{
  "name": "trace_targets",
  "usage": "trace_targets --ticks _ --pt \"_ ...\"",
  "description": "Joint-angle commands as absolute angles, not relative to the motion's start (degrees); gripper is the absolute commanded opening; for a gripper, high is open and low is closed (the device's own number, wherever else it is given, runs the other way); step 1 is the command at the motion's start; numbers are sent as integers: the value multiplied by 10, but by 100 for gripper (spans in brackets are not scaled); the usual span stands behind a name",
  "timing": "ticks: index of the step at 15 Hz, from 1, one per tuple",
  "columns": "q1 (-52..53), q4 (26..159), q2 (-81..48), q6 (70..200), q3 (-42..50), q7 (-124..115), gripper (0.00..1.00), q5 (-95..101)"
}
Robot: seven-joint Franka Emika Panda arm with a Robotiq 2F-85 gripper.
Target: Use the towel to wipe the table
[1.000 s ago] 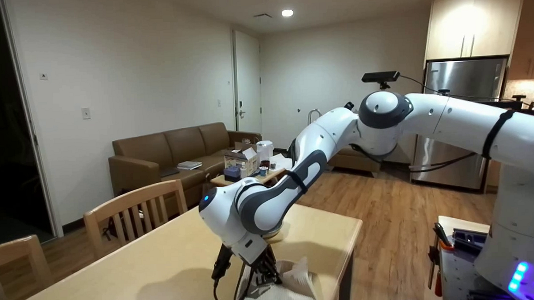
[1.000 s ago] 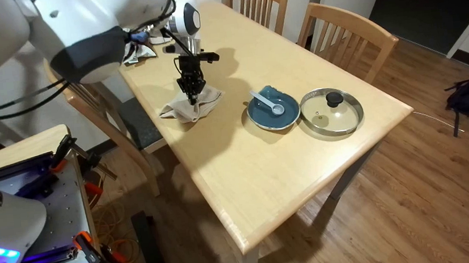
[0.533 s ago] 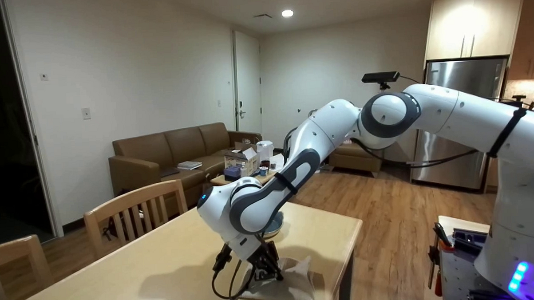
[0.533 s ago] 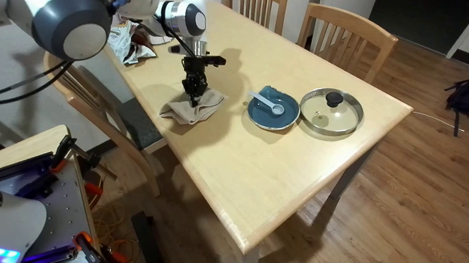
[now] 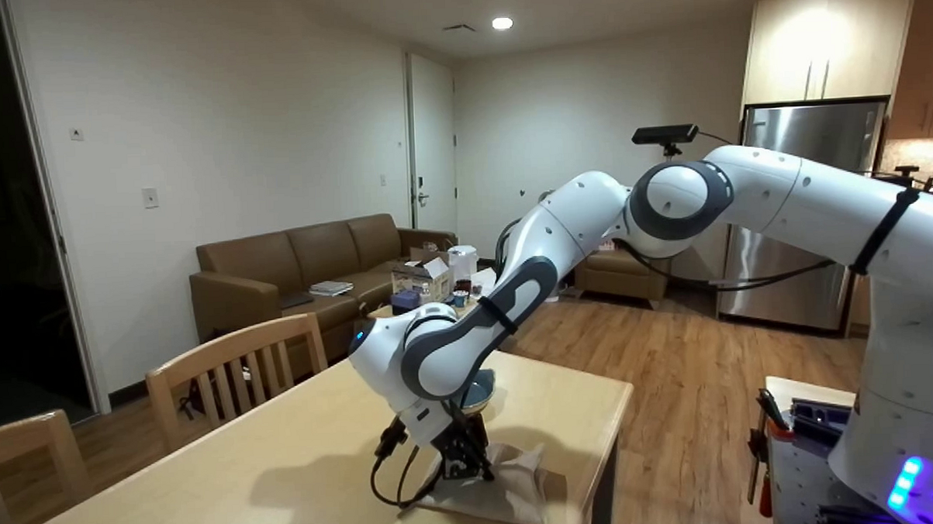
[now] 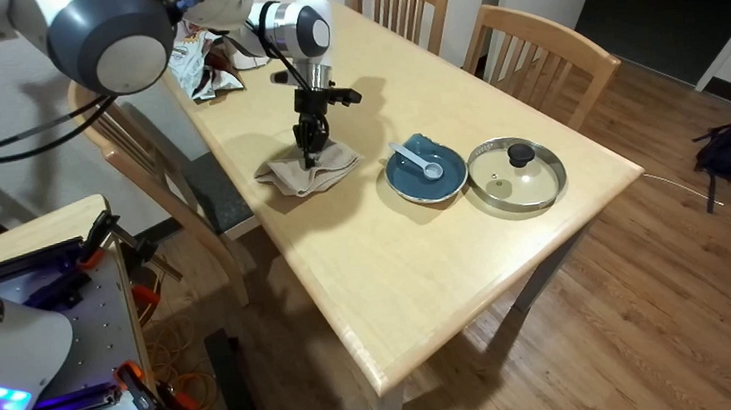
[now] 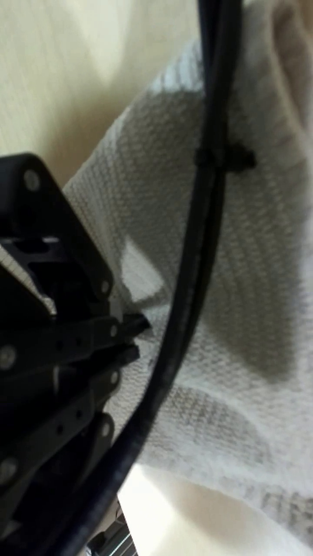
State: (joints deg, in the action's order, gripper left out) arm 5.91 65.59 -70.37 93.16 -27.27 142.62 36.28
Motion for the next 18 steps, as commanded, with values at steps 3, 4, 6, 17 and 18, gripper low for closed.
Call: trace_targets --ticks 3,4,6,17,18 --pt "34 663 -691 948 -282 1389 2 339" --pt "29 665 -686 955 -286 1384 2 335" --pt "80 651 -685 962 -216 1421 7 295" --pt "76 651 -681 964 -217 1417 7 288" --pt "76 651 -681 964 -217 1417 7 288"
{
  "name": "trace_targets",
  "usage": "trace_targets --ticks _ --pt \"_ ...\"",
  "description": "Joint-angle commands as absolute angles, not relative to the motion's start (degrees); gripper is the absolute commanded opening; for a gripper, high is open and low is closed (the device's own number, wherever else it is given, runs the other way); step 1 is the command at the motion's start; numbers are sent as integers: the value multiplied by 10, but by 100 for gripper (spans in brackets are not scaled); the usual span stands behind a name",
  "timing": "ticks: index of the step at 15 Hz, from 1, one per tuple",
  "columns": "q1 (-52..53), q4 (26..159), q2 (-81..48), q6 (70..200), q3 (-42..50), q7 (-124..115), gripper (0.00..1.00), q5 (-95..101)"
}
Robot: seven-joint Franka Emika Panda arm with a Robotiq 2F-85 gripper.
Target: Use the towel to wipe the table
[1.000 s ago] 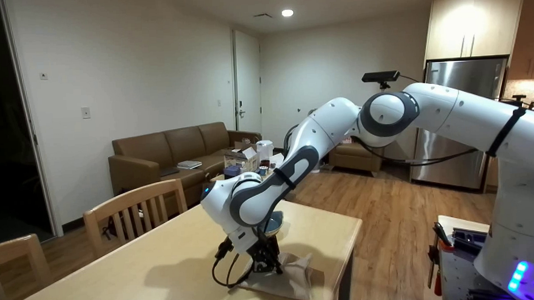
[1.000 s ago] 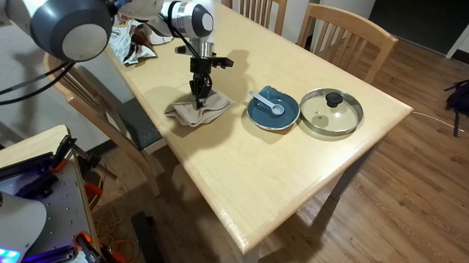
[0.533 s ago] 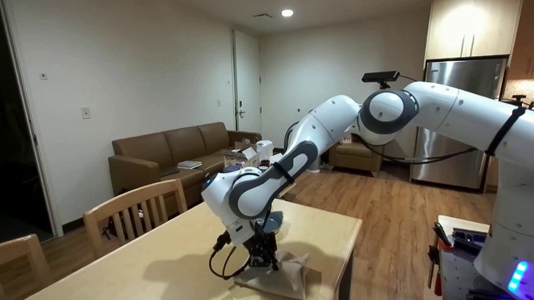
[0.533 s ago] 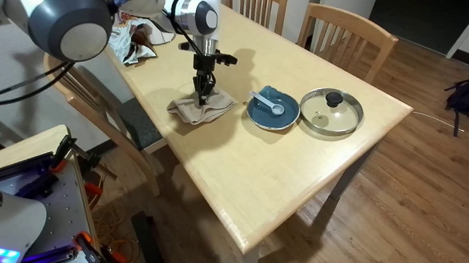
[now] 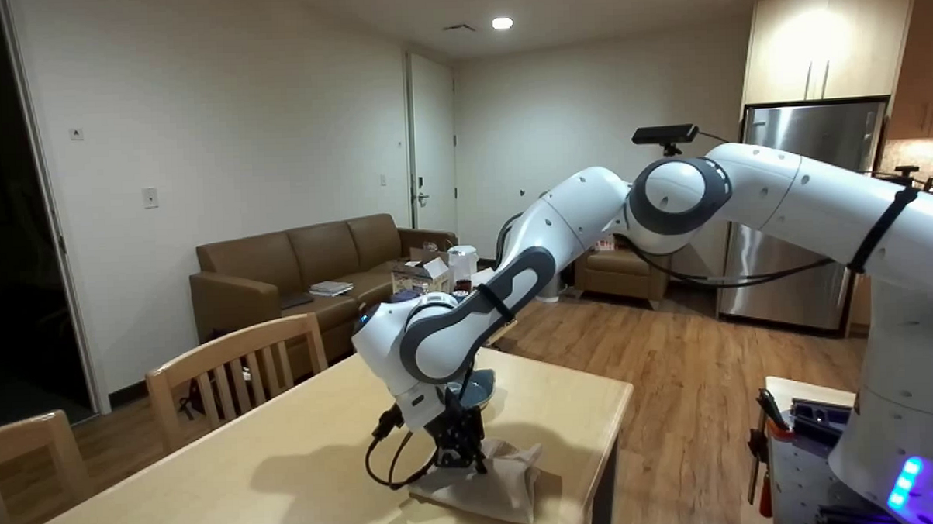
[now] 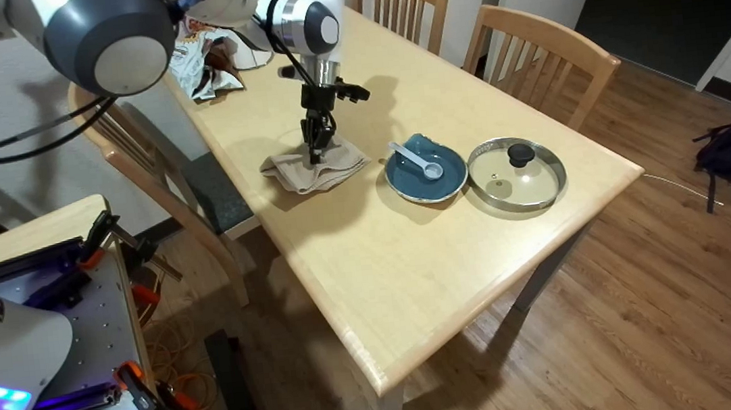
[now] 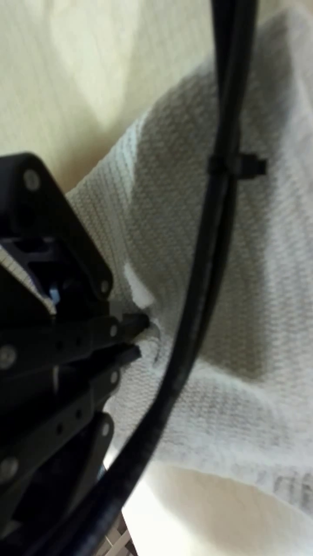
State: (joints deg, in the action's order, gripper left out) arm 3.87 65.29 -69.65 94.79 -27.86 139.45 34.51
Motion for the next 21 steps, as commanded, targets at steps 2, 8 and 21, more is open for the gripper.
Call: trace_targets --ticks 2,8,21 --pt "76 651 -681 964 -217 1417 32 288" --pt "73 684 -654 1003 -232 1378 62 346" --pt "101 737 -590 1133 -188 1404 100 283"
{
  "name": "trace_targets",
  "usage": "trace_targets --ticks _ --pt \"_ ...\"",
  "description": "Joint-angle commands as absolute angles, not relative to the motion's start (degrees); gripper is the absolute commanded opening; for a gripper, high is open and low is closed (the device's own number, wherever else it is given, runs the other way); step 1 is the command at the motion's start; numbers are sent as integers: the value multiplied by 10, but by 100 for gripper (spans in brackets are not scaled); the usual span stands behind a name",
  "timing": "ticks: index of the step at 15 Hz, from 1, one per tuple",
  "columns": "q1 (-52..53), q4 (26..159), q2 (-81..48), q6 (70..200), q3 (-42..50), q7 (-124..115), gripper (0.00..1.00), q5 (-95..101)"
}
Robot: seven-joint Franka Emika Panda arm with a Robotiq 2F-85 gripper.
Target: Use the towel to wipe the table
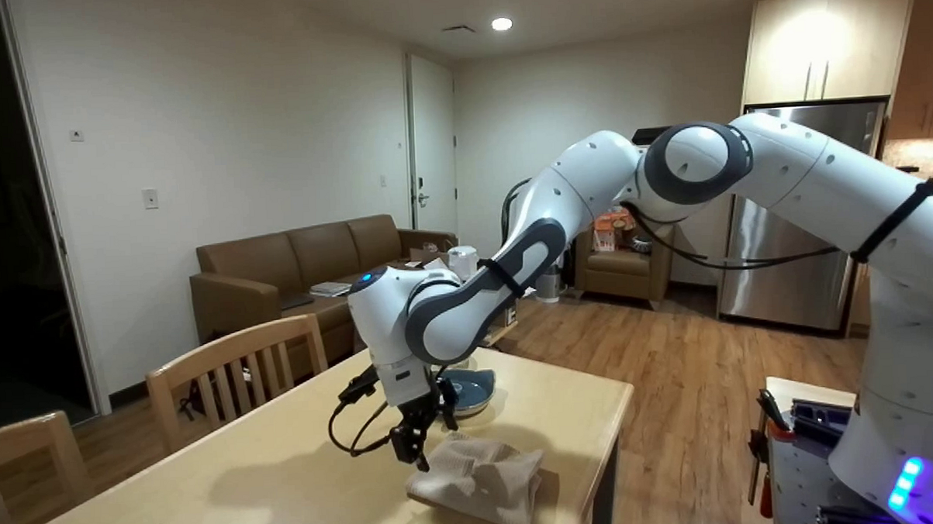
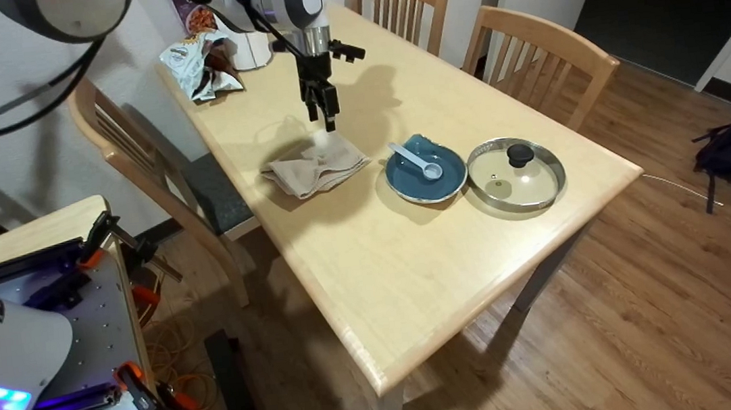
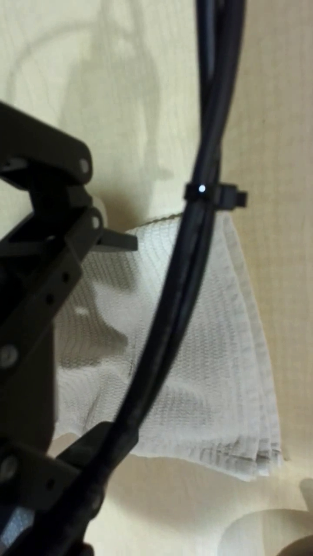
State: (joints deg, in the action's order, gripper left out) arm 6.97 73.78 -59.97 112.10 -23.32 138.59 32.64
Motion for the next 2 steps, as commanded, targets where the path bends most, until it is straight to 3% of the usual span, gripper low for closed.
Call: trace_targets --ticks 1,2 --pt "108 735 -591 1133 -179 1404 100 280" --pt "114 734 -592 1133 -175 1403 100 280"
